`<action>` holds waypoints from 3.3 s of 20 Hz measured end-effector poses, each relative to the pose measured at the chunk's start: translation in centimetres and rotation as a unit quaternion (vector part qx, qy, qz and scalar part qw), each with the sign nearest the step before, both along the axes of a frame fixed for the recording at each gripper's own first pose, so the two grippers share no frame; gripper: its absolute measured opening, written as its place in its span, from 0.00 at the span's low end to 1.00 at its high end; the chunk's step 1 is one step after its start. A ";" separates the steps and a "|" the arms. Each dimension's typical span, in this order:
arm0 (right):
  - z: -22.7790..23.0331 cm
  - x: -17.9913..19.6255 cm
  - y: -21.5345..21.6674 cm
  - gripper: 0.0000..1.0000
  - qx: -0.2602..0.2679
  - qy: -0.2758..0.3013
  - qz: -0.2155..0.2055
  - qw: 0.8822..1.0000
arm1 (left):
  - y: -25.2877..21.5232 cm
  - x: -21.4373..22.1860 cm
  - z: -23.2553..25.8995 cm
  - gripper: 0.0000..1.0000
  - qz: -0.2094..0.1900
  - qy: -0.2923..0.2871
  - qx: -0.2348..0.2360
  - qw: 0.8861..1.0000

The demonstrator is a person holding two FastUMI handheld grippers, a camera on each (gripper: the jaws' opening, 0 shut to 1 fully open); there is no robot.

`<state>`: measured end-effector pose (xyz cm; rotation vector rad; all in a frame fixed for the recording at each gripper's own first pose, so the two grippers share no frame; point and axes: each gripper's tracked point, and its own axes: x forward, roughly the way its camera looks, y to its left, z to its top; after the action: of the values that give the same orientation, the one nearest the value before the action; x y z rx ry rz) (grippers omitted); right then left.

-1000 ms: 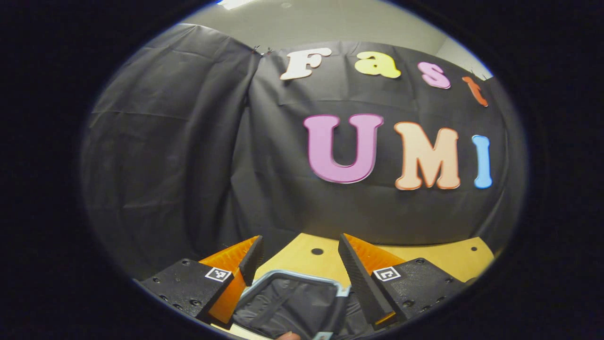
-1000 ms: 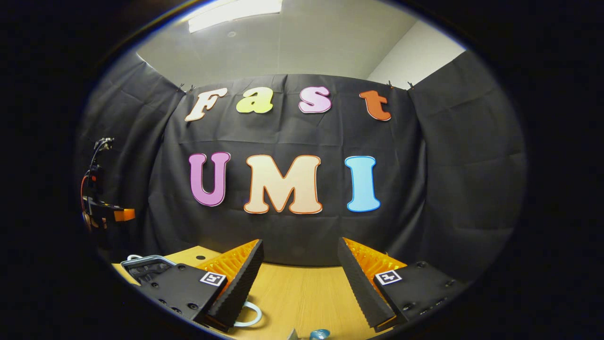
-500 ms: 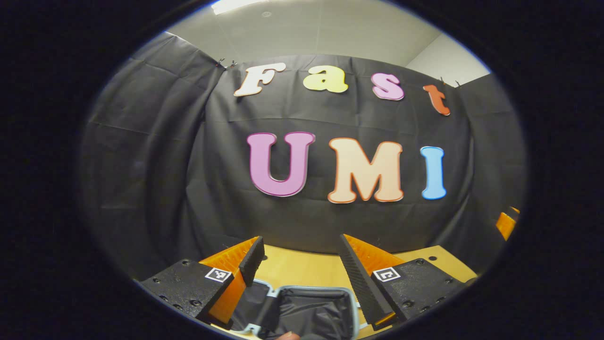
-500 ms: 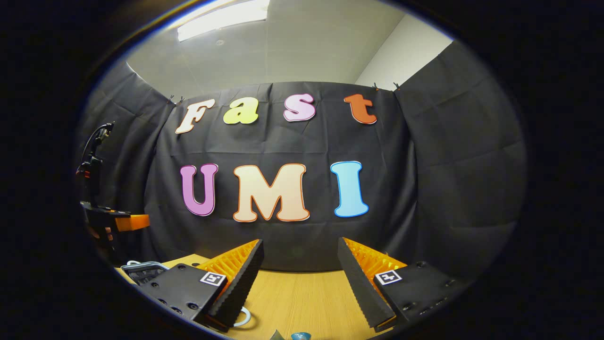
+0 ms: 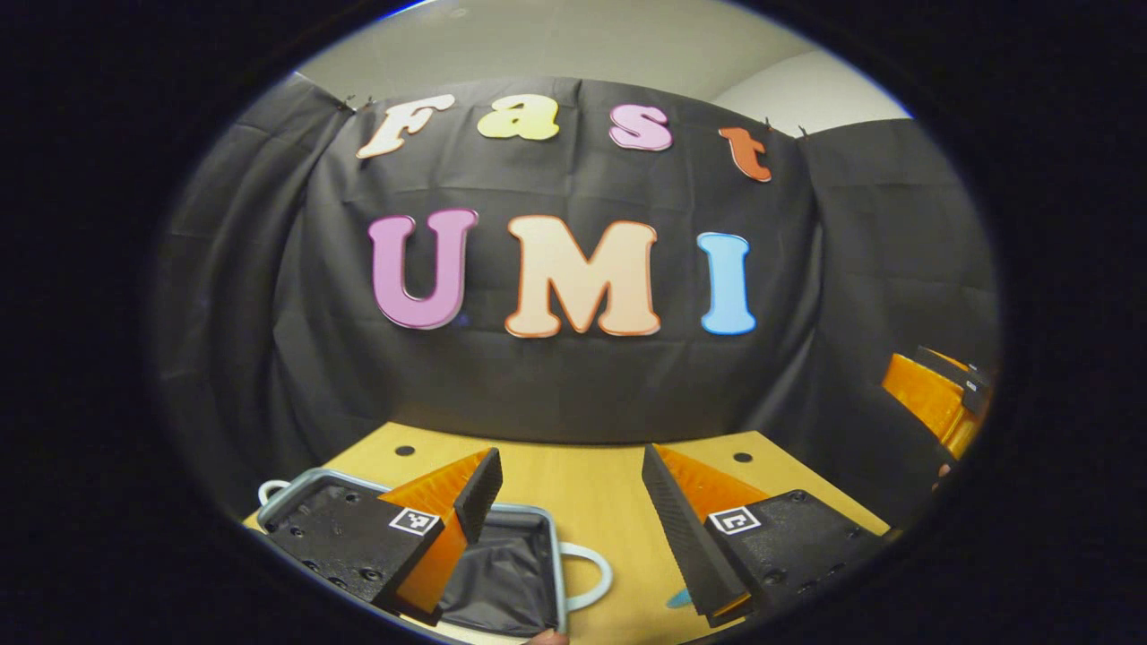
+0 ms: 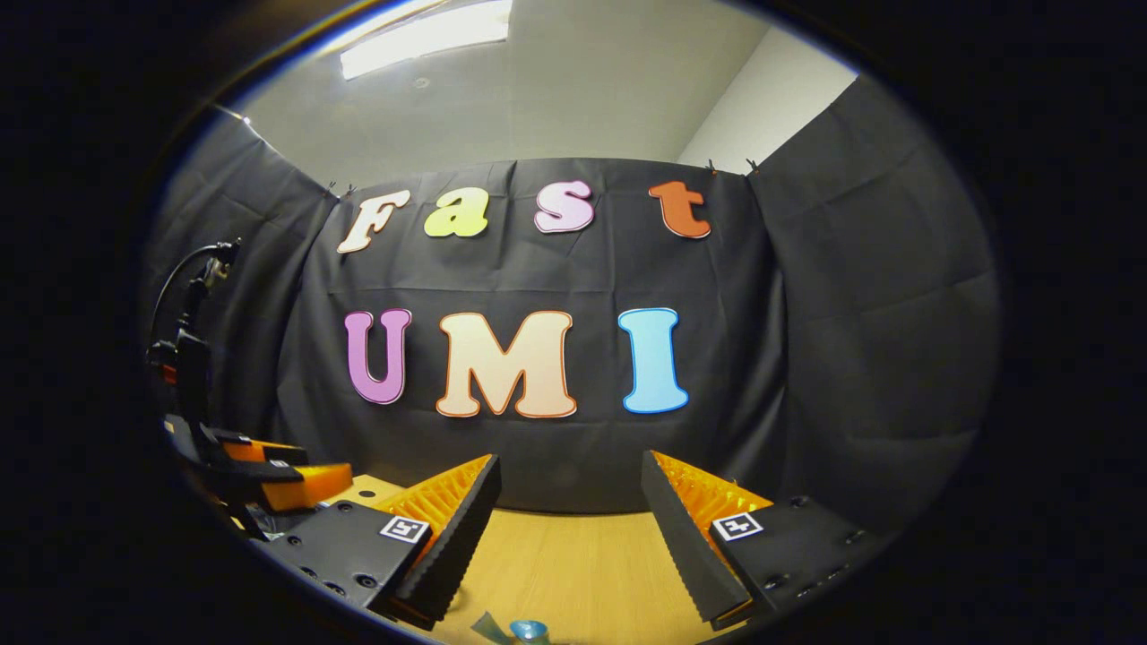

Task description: First open the suitcase, pack the skin care products into it, and then close the suitcase.

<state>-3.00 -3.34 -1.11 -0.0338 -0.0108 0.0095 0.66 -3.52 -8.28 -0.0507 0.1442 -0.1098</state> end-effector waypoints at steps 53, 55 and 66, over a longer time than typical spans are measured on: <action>-26.3 -3.5 3.9 0.99 -0.068 0.241 0.074 0.965 | -2.1 -6.2 -10.3 0.27 -0.098 0.238 -0.017 0.966; -29.4 -4.0 3.8 0.98 -0.073 0.273 0.072 0.957 | -0.8 -6.4 -9.6 0.27 -0.088 0.235 -0.012 0.968; -34.3 -4.8 3.5 0.46 -0.007 0.346 0.071 0.936 | 4.9 -7.0 -9.6 0.27 -0.034 0.253 0.004 0.967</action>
<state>-7.84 0.19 -35.43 -0.0419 0.6941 0.1652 -6.34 1.38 -17.92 -0.0645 0.6573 -0.1637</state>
